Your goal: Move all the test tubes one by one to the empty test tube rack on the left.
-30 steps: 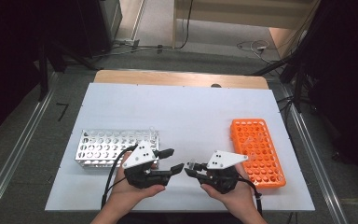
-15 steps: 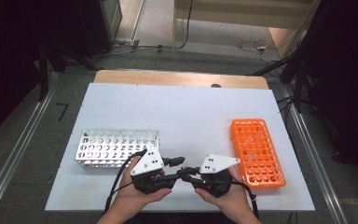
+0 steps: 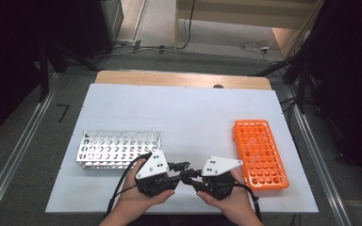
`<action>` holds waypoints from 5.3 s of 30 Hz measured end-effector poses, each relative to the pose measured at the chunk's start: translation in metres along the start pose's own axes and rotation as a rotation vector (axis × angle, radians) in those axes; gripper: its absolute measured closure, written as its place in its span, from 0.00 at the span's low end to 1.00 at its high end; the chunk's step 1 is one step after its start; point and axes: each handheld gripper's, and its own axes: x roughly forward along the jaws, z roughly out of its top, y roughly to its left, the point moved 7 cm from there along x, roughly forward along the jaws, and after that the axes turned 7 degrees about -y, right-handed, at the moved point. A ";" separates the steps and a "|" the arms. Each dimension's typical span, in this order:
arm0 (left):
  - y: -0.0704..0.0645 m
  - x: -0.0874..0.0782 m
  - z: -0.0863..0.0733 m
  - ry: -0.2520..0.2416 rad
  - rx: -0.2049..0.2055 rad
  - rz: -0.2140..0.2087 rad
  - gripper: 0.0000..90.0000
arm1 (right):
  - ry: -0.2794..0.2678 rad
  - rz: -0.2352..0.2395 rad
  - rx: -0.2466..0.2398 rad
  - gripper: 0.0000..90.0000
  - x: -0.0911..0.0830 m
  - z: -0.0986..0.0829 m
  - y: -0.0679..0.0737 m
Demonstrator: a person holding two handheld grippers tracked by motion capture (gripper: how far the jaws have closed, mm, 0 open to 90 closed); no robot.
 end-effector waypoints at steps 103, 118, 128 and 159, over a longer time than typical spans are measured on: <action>0.154 -0.036 -0.006 0.007 -0.067 0.396 0.85 | -0.231 -0.131 0.142 0.00 -0.114 -0.006 -0.070; 0.154 -0.033 -0.017 0.060 -0.073 0.400 0.85 | -0.251 -0.173 0.156 0.00 -0.130 -0.008 -0.083; 0.156 -0.032 -0.023 0.126 -0.099 0.391 0.84 | -0.266 -0.221 0.178 0.00 -0.143 -0.013 -0.096; 0.132 -0.060 -0.013 0.037 -0.168 0.352 0.11 | -0.187 -0.263 0.250 0.09 -0.153 -0.045 -0.128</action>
